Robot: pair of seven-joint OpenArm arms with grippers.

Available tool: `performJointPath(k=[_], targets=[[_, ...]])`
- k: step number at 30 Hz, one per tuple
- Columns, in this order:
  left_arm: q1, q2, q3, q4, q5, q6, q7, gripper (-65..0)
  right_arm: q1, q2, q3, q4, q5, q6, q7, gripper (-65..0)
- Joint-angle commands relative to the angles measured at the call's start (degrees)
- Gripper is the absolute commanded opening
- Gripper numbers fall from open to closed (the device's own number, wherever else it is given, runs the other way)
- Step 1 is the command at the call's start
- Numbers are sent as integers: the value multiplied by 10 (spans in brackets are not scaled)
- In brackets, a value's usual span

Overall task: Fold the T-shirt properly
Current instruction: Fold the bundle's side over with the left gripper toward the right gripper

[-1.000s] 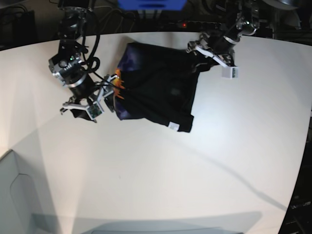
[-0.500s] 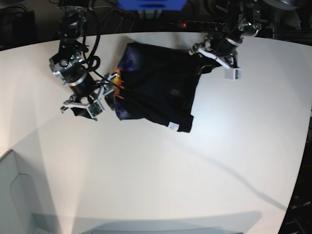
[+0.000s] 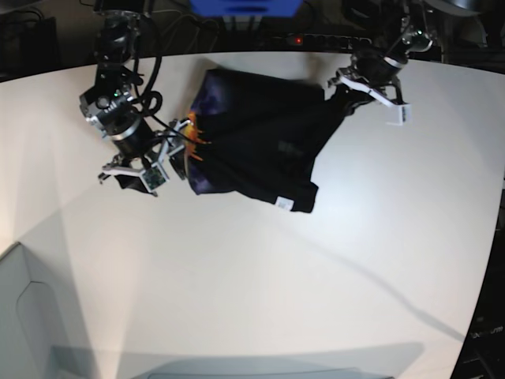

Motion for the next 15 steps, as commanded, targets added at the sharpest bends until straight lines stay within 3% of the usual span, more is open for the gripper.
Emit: performJointPath(k=[1, 8, 15], targets=[[10, -10, -20, 7, -10, -4, -11, -650, 4, 1, 0, 9, 5, 2, 14, -285], [13, -13, -45, -28, -13, -6, -11, -650, 9, 1, 0, 9, 6, 2, 14, -285], [-22, -13, -50, -154, -13, -6, -11, -650, 9, 1, 0, 10, 6, 2, 14, -285]])
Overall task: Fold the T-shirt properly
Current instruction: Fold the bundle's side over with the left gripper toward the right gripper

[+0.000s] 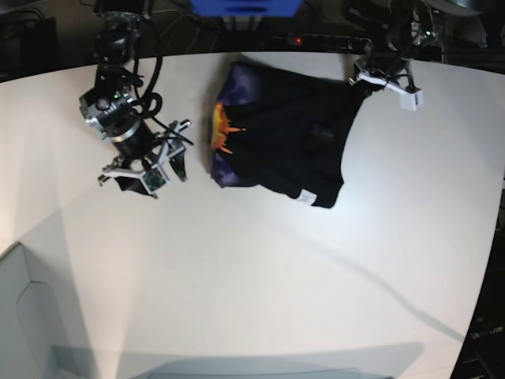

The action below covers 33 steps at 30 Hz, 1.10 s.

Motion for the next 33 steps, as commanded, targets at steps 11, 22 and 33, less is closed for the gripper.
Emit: performJointPath(k=[11, 22, 33], targets=[[-16, -16, -5, -11, -1, 7, 30, -592, -1, -1, -21, 15, 6, 2, 15, -285], [-17, 0, -136, 134, -63, 2, 142, -184, 5, -1, -22, 11, 6, 2, 16, -285], [-227, 2, -24, 22, 0, 8, 221, -182, 13, -1, -28, 9, 2, 2, 14, -285]])
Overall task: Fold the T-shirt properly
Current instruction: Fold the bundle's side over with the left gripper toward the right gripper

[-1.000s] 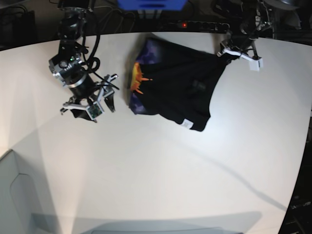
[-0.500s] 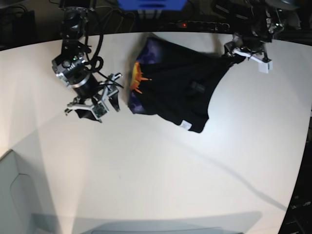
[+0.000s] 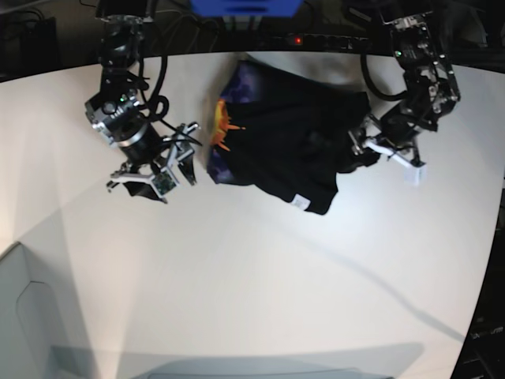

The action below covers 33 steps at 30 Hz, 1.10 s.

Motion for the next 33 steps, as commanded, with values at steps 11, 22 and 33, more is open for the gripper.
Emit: performJointPath(k=[11, 22, 33], targets=[[-76, -9, 159, -118, 130, -5, -4, -212, 8, 1, 3, 10, 6, 2, 13, -285], [-224, -9, 391, -248, 231, -6, -32, -645, 47, -1, 101, 10, 6, 2, 13, -285], [-430, 22, 780, -364, 284, -6, -206, -649, 74, -2, 238, 9, 7, 2, 13, -285]])
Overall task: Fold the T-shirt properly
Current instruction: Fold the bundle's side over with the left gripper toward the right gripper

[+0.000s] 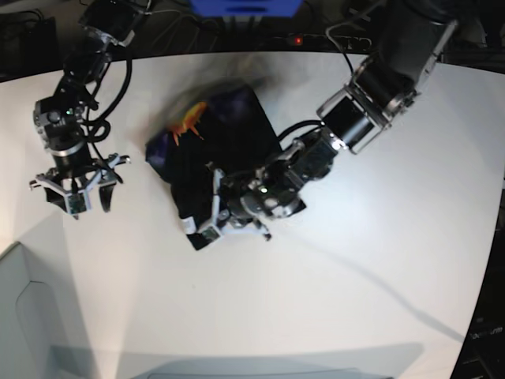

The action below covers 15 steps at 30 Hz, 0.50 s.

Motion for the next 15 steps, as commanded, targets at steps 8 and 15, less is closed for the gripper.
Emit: performJointPath(k=[8, 15], targets=[[-87, 61, 128, -41, -5, 0, 15, -457, 0, 4, 27, 9, 7, 2, 12, -285], [-128, 60, 127, -35, -6, -1, 9, -245, -19, -3, 27, 10, 7, 2, 12, -287]])
